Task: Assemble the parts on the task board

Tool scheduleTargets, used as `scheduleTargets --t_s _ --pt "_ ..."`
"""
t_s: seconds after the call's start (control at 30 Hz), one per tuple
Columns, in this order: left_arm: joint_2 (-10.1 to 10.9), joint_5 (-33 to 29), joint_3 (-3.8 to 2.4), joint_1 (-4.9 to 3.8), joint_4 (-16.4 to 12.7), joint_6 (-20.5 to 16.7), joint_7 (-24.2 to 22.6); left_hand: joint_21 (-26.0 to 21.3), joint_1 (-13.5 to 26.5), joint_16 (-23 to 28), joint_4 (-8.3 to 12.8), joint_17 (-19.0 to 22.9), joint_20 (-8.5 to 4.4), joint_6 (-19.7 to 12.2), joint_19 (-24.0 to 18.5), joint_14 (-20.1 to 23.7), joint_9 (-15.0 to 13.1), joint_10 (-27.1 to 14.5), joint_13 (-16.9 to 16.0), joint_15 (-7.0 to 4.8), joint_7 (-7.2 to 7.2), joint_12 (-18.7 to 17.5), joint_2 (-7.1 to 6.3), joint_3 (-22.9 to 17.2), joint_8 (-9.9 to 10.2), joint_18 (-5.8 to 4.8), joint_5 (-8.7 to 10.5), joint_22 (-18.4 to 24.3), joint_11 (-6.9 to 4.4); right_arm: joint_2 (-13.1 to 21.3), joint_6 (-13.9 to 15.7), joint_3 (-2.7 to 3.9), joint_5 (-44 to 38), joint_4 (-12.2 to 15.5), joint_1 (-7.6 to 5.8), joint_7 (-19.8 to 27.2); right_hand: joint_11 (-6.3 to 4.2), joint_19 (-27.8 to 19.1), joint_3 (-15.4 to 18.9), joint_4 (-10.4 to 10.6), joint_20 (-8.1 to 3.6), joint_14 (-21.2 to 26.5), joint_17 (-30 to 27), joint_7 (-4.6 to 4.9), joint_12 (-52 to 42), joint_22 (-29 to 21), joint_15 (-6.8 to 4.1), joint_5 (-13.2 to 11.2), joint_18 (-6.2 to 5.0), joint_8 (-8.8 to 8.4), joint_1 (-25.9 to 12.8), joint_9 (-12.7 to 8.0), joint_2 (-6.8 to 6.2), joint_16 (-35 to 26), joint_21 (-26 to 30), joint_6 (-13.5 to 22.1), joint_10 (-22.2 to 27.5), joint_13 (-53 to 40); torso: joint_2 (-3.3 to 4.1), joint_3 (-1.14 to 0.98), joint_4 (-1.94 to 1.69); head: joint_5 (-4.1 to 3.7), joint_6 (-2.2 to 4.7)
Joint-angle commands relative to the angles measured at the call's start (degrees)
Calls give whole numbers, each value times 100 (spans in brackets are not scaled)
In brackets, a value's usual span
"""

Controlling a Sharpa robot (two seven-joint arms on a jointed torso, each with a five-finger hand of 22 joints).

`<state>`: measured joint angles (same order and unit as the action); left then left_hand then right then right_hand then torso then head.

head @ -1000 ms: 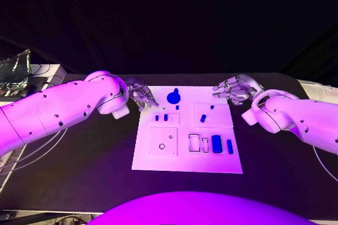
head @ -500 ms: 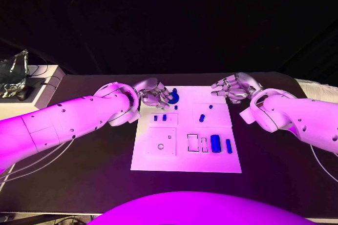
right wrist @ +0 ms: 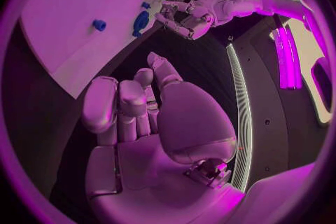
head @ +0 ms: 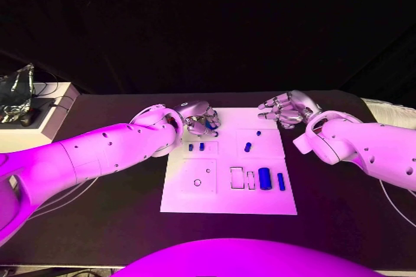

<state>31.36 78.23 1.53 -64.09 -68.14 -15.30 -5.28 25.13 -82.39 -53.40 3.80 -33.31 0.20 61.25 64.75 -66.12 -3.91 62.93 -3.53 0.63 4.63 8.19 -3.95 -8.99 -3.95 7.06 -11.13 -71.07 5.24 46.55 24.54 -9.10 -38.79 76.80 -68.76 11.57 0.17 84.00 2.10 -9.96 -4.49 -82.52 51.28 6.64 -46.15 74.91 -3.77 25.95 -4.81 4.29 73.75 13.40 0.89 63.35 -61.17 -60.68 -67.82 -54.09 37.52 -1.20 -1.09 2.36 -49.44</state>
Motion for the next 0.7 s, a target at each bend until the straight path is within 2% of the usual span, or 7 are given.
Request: scheduleTargets --t_s 0.03,0.37,0.43,0.7 --pt "-100 449 4 -13 91 146 44 143 24 -298 -25 36 -24 69 128 -119 -10 -16 0 -28 -8 -61 -70 -72 20 62 43 -160 -26 -11 -19 2 6 10 3 91 -5 413 -22 -10 -30 23 9 38 10 839 -22 21 -22 -16 32 -8 0 -16 12 -10 25 4 -4 -4 1 -6 1" --pt "-236 646 16 -24 204 364 177 516 58 -841 -30 262 -132 194 400 -499 -14 146 -3 -127 -52 -160 -93 -295 22 109 38 -502 -94 -20 -39 2 7 11 3 80 -5 414 -23 -10 -30 23 10 38 9 840 -22 21 -22 -15 31 -8 1 -15 11 -10 24 4 -8 0 -7 -15 -22" --pt "-246 682 18 -26 207 433 220 820 86 -903 -13 317 -158 225 527 -581 -9 194 -6 -147 -62 -209 -102 -363 25 92 32 -548 -110 -18 -41 2 7 11 3 77 -5 414 -23 -10 -30 23 10 38 9 840 -22 21 -22 -15 31 -8 1 -15 11 -10 24 4 -9 2 -11 -19 -27" --pt "-286 770 23 -30 263 503 358 1157 153 -925 -23 440 -166 181 646 -702 -6 57 -3 -161 -62 -373 -157 -452 29 92 33 -585 -70 -20 -47 2 7 11 3 72 -7 417 -26 -12 -31 17 33 35 0 846 -24 28 -19 -14 25 -15 4 -6 -5 -19 19 0 -10 3 -10 -17 -31"
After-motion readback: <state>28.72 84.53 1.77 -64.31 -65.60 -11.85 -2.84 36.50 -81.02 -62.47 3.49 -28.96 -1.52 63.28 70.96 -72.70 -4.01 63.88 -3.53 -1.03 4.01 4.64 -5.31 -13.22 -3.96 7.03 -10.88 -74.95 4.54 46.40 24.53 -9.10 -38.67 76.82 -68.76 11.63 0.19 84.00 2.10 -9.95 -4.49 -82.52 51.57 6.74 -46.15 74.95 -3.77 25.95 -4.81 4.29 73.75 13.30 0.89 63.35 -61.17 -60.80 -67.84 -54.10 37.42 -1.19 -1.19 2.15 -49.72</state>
